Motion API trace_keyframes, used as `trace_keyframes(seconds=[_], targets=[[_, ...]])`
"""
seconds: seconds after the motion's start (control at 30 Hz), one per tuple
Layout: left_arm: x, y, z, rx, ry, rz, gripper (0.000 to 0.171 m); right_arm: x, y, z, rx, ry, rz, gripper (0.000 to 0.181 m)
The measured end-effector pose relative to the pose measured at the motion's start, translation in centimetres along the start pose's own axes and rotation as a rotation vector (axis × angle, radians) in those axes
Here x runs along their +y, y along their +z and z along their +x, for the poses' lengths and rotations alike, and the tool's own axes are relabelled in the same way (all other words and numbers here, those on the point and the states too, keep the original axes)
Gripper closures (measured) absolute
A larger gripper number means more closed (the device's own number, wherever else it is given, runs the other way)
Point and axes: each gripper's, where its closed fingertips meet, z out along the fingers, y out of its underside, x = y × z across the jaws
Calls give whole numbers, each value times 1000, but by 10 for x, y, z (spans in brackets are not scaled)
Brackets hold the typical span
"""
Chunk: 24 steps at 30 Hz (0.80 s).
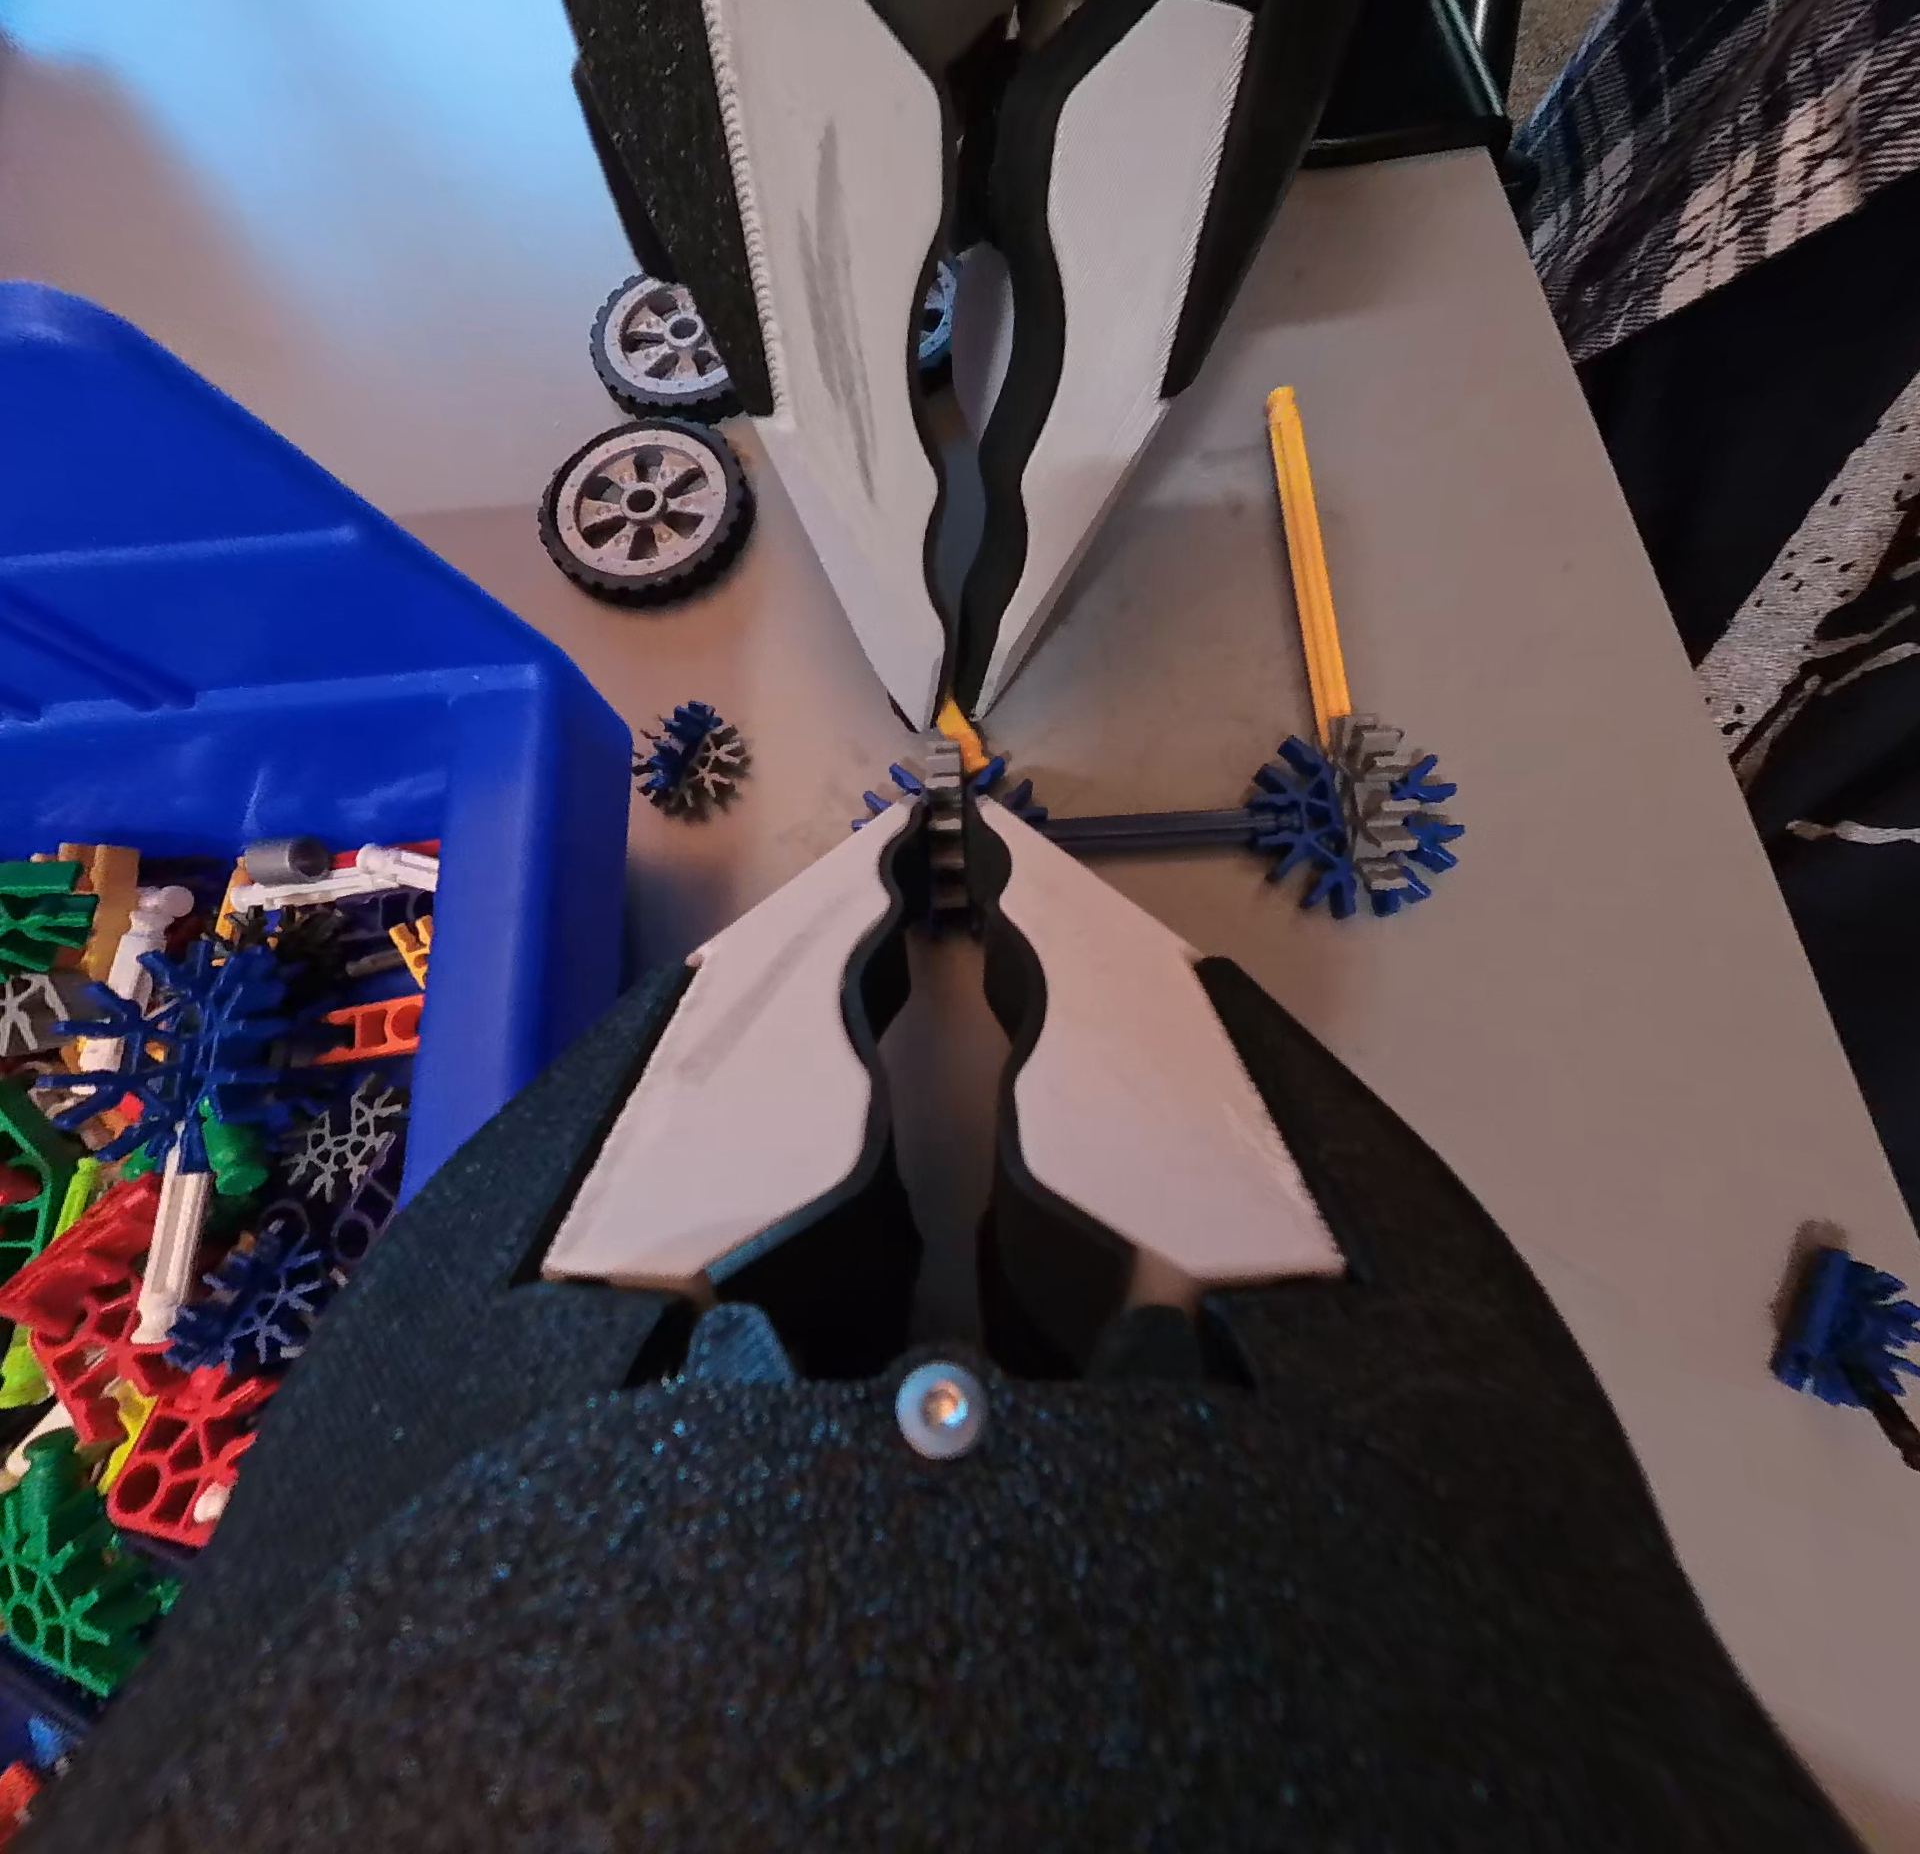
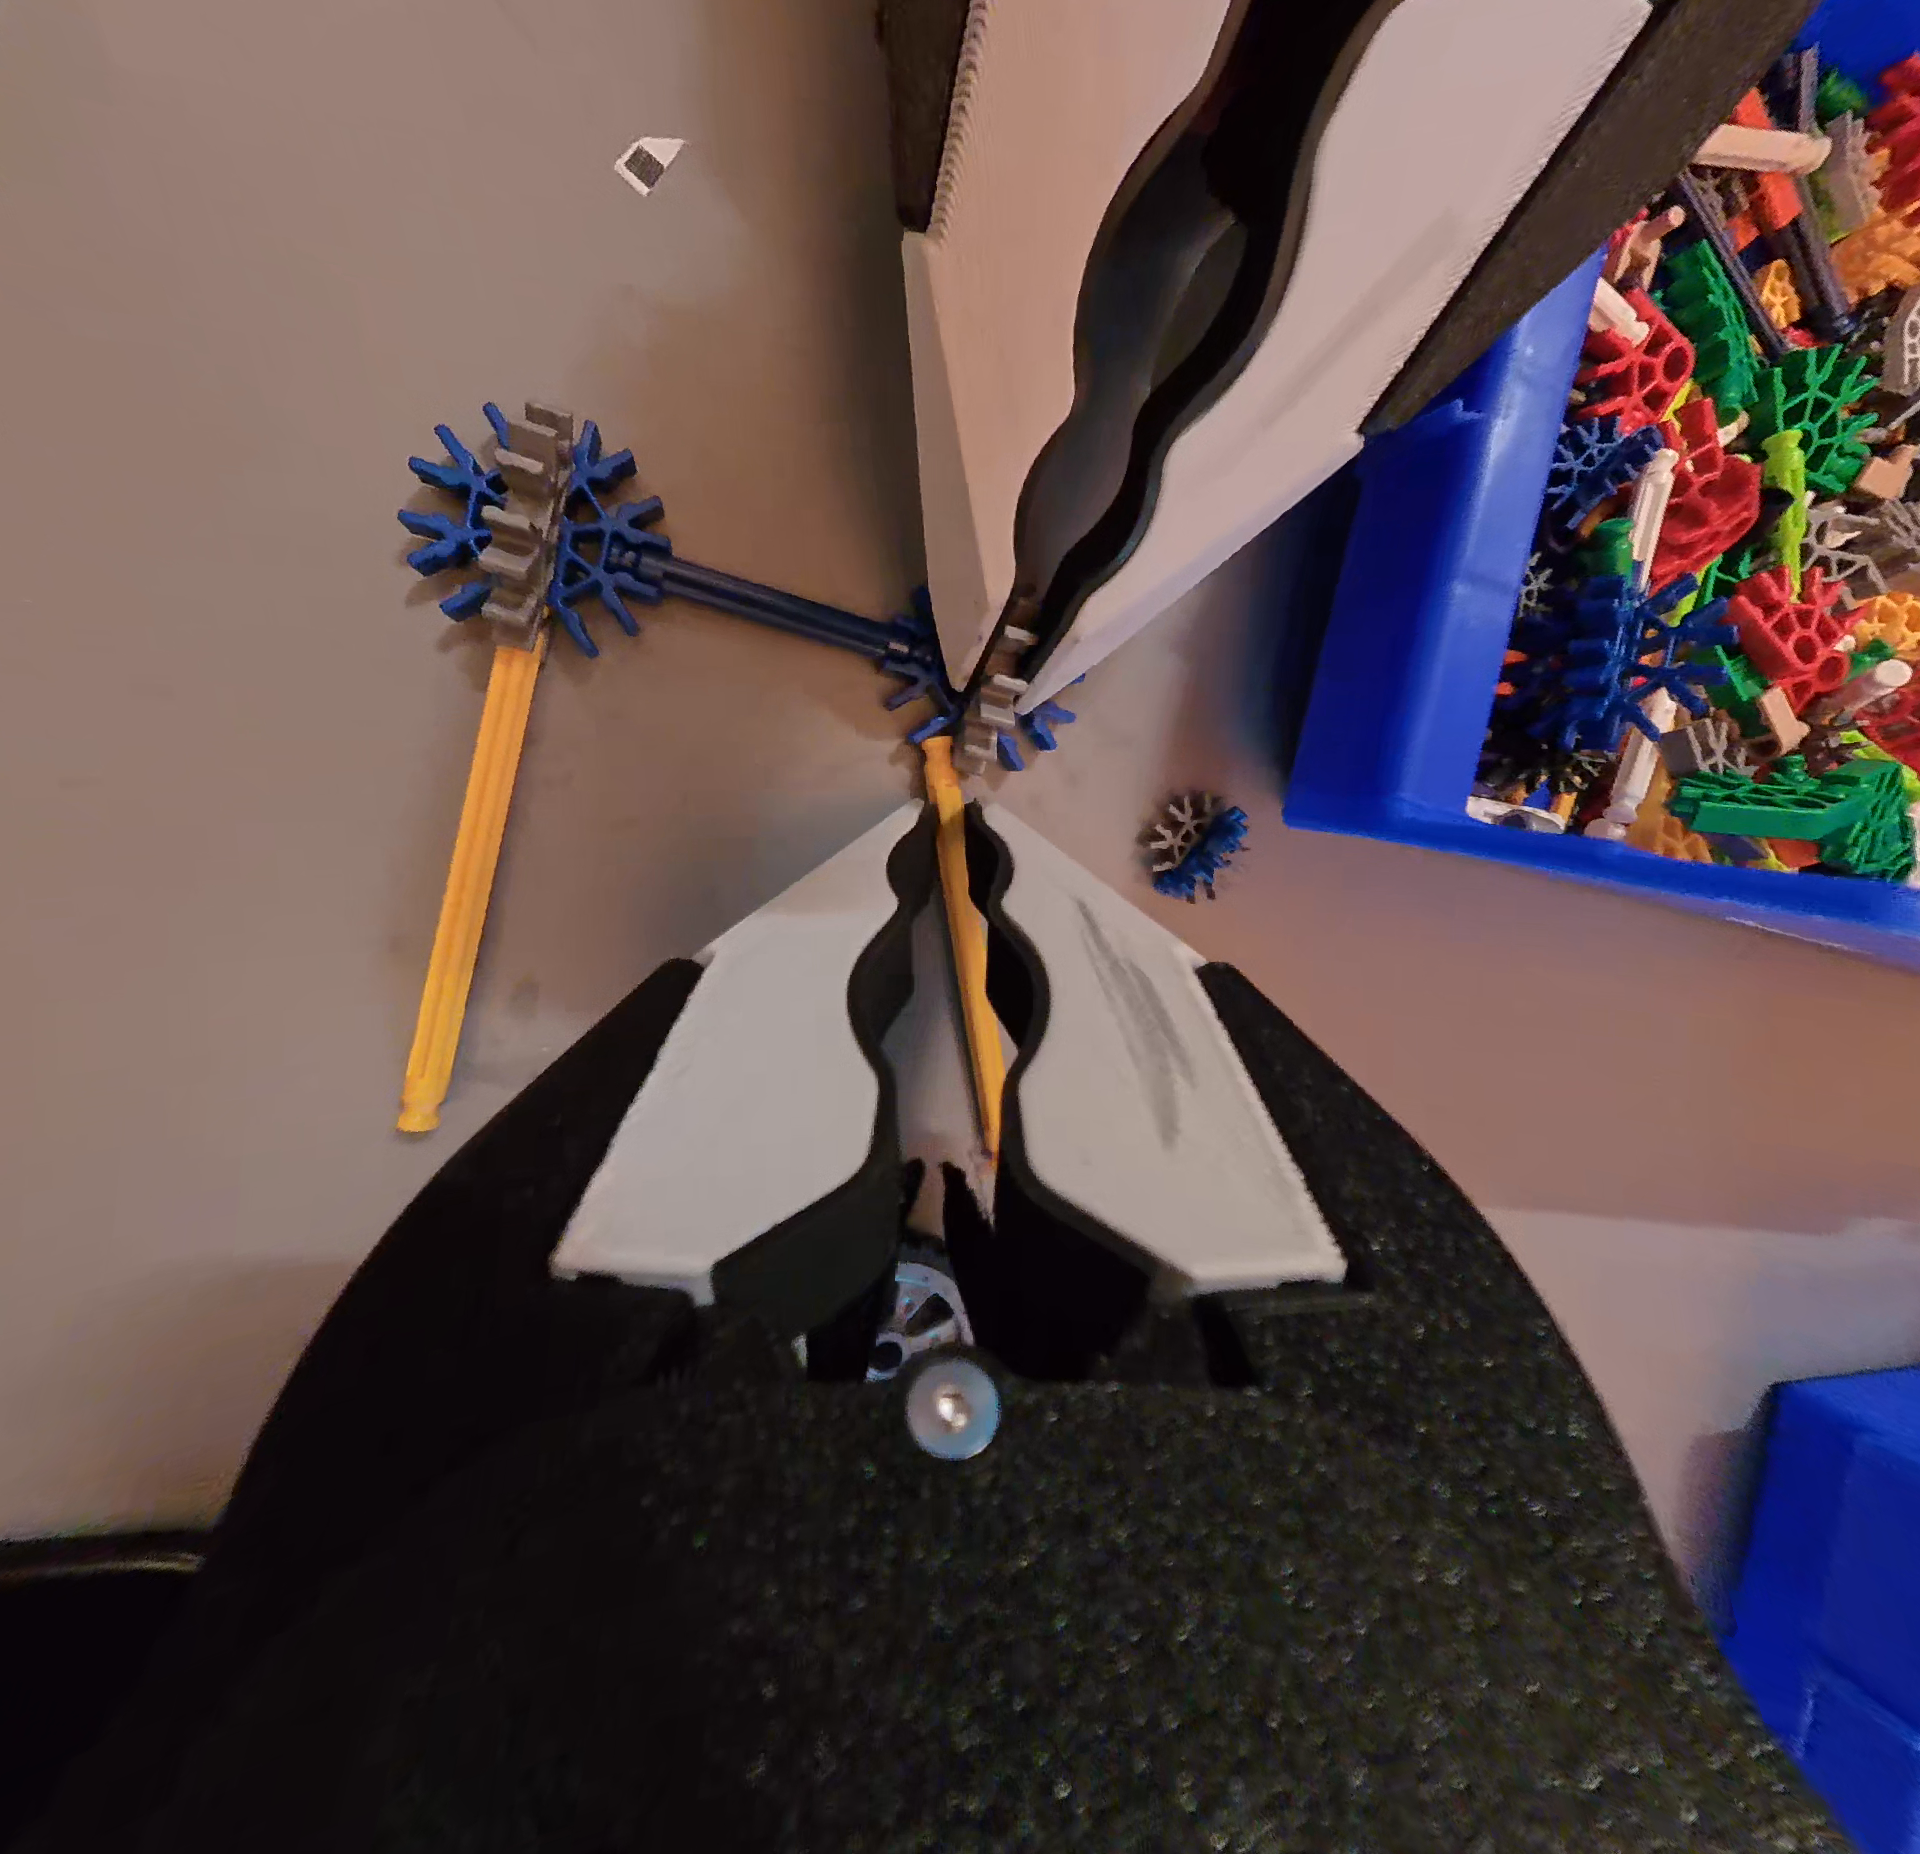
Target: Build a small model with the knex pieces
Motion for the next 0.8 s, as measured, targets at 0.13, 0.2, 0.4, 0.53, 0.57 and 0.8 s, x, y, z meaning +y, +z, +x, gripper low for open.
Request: trace_keyframes(seconds=[0.13, 0.2, 0.4, 0.53, 0.57, 0.8], targets=[[0, 0, 0, -3, -2, 1, 167, -1, 1, 1, 20, 23, 3, 178], [0, 0, 0, -2, -6, 2, 168, -1, 1, 1, 24, 39, 0, 178], [-1, 1, 0, -15, 1, 1, 168, -2, 2, 0, 23, 104, 15, 178], [-1, 1, 0, -15, 0, 0, 168, -3, 3, 0, 28, 157, 21, 178], [-1, 1, 0, -15, -2, 2, 168, -3, 3, 0, 32, 167, 21, 178], [-1, 2, -1, -27, 0, 2, 168, -3, 3, 1, 63, 229, 19, 179]])
